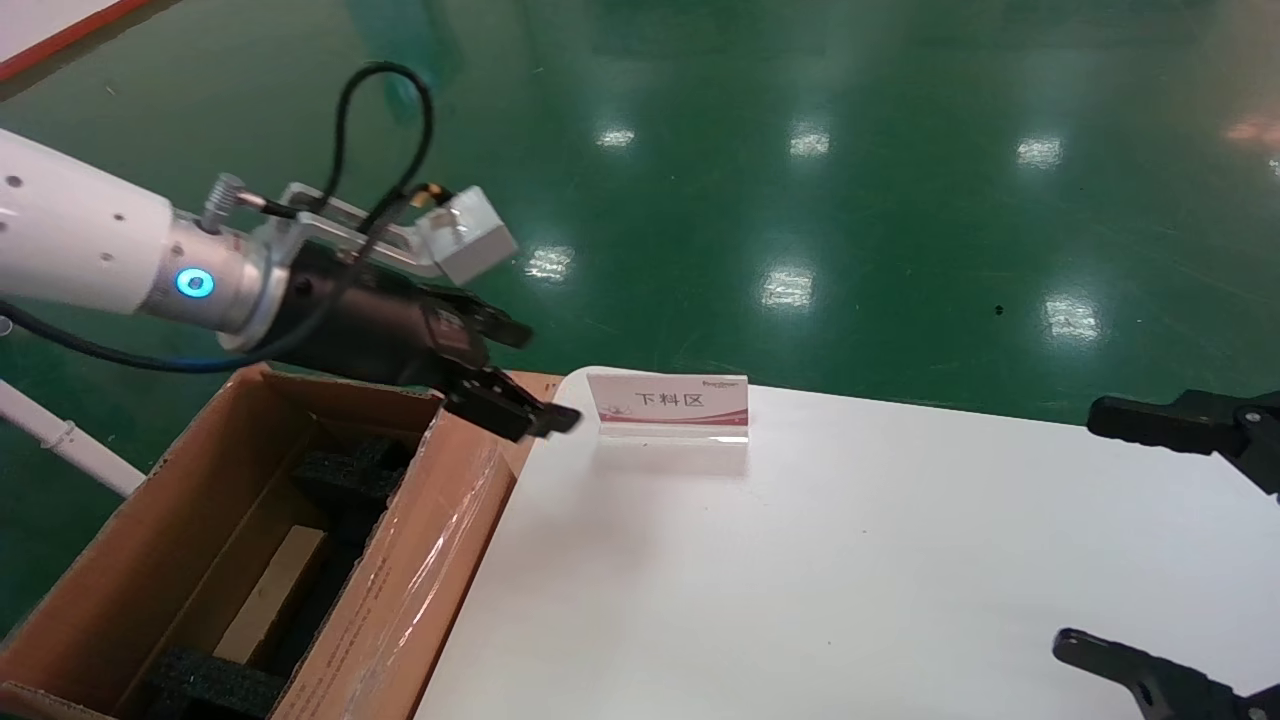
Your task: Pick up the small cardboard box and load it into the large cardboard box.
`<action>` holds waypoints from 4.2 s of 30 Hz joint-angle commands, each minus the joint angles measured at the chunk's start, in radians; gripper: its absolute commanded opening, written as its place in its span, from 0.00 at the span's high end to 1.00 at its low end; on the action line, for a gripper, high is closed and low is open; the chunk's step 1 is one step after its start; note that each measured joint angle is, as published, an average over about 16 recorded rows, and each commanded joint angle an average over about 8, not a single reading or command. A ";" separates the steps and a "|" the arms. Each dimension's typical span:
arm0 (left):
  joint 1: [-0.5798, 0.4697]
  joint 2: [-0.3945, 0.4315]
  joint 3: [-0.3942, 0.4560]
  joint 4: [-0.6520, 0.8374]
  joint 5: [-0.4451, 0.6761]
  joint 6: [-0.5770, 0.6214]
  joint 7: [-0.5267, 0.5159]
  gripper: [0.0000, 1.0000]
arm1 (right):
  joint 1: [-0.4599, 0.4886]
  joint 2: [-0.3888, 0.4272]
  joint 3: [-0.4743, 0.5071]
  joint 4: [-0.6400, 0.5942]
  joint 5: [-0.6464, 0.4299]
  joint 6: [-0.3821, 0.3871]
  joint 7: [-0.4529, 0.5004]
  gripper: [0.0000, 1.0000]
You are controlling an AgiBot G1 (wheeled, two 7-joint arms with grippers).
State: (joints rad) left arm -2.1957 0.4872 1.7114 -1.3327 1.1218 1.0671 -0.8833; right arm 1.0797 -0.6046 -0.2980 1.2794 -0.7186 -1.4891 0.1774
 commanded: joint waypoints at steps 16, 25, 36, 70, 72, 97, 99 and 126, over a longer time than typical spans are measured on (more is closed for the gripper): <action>0.465 0.051 -0.594 0.020 -0.162 0.178 0.289 0.00 | 0.000 0.000 0.001 0.000 0.000 0.000 0.000 0.00; 0.710 0.079 -0.907 0.031 -0.248 0.271 0.441 0.00 | -0.001 -0.001 0.003 0.001 -0.002 -0.001 0.002 0.00; 1.010 0.112 -1.289 0.044 -0.352 0.386 0.626 0.00 | -0.002 -0.002 0.007 0.002 -0.004 -0.002 0.004 0.00; 1.120 0.123 -1.429 0.050 -0.393 0.428 0.697 0.00 | -0.005 -0.006 0.017 0.005 -0.011 -0.006 0.010 0.00; 1.121 0.123 -1.430 0.050 -0.393 0.428 0.697 0.00 | -0.005 -0.006 0.018 0.005 -0.012 -0.006 0.010 0.00; 1.121 0.123 -1.430 0.050 -0.393 0.428 0.697 0.00 | -0.005 -0.006 0.019 0.005 -0.012 -0.006 0.010 0.00; 1.121 0.123 -1.430 0.050 -0.393 0.428 0.697 0.00 | -0.005 -0.006 0.018 0.005 -0.012 -0.006 0.010 0.00; 1.120 0.123 -1.429 0.050 -0.393 0.428 0.697 0.00 | -0.005 -0.006 0.018 0.005 -0.012 -0.006 0.010 0.00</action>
State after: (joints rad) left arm -1.0754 0.6103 0.2823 -1.2829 0.7290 1.4949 -0.1861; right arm 1.0743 -0.6111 -0.2796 1.2840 -0.7305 -1.4954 0.1876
